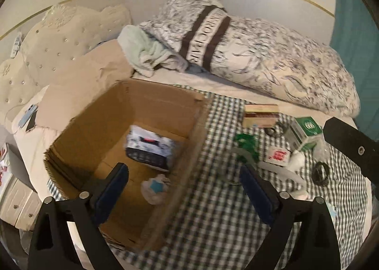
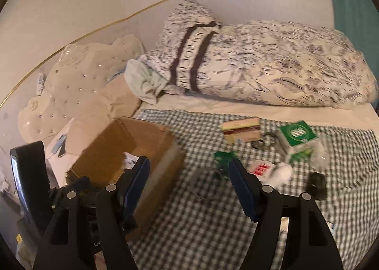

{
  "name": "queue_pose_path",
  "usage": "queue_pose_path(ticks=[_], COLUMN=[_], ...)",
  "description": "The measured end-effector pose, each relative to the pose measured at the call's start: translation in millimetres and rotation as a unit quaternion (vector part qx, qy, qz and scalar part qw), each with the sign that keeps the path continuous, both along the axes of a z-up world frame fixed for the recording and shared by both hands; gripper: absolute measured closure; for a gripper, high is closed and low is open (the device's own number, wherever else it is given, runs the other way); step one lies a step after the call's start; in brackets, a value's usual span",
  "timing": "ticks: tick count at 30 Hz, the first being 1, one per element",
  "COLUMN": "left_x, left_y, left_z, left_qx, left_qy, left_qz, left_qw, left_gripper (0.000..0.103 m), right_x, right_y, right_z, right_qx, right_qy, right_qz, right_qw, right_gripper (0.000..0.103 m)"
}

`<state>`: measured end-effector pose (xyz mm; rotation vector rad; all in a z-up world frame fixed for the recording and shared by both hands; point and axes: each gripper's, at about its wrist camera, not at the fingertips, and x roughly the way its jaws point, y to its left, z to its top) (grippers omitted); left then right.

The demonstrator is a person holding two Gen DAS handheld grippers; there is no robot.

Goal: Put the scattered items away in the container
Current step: 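Move the left tool to the beige cloth while the right tool reaches the blue tissue pack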

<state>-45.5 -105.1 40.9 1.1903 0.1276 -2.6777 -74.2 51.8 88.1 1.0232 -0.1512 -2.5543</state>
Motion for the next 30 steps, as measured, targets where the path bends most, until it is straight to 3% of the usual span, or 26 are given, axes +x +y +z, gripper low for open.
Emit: queue_pose_path(ticks=[11, 25, 30], left_x=[-3, -15, -19], left_y=[64, 125, 150], left_z=[-28, -95, -109], left_qx=[-0.014, 0.0, 0.005], left_qy=[-0.015, -0.058, -0.065], left_qz=[-0.043, -0.091, -0.114], left_qw=[0.9989, 0.9941, 0.9914], left_gripper=[0.001, 0.0, 0.0], right_x=[7, 8, 6], right_y=[95, 204, 223], right_z=[-33, -121, -144], right_qx=[0.011, 0.036, 0.039], right_qy=[-0.03, -0.106, -0.129], right_qz=[-0.079, -0.181, -0.192], right_qw=[0.996, 0.977, 0.972], right_gripper=[0.034, 0.031, 0.031])
